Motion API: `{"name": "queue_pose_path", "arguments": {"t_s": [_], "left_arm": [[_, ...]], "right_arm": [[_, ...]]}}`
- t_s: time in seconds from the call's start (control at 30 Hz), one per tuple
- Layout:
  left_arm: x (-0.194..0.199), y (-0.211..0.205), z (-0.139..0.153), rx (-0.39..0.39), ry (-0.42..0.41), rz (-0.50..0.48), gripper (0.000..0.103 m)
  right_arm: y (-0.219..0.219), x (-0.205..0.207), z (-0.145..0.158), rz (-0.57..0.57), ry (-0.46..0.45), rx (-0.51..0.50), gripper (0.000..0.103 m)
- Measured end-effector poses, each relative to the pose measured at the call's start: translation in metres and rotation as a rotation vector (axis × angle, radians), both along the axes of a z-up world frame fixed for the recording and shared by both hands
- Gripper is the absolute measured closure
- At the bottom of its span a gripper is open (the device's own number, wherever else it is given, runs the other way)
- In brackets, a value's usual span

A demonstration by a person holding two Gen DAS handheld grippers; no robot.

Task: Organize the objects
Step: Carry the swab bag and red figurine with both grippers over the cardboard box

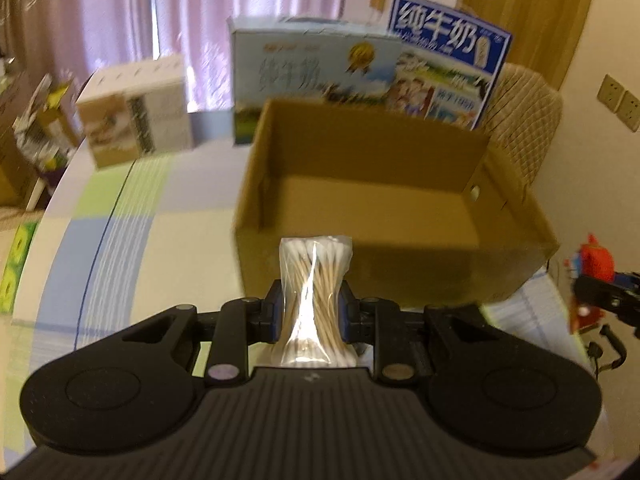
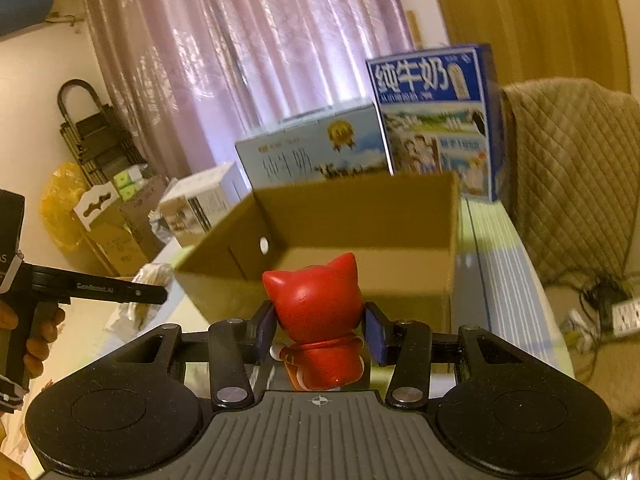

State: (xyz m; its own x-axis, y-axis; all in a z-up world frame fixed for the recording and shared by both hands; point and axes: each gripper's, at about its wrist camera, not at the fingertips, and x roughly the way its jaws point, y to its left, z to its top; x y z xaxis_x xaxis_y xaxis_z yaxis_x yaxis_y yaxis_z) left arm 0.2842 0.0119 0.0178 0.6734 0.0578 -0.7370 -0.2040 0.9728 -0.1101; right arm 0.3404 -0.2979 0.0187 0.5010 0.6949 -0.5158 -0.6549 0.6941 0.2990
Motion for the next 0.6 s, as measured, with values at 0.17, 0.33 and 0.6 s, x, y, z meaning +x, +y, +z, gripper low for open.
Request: {"name": "queue_pose_path", "arguments": {"t_s": [0.17, 0.33, 0.6], "left_arm": [[0.038, -0.015, 0.013, 0.016, -0.029, -0.024, 0.081], [0.077, -0.021, 0.015, 0.036, -0.029, -0.034, 0.081], [0.132, -0.009, -0.007, 0.059, 0.042, 0.012, 0.081]], "right_arm": [[0.016, 0.037, 0.008, 0.008, -0.019, 0.003, 0.060], [0.034, 0.072, 0.007, 0.007, -0.023, -0.021, 0.060], [0.071, 0.120, -0.020, 0.010, 0.022, -0.166, 0.060]]}}
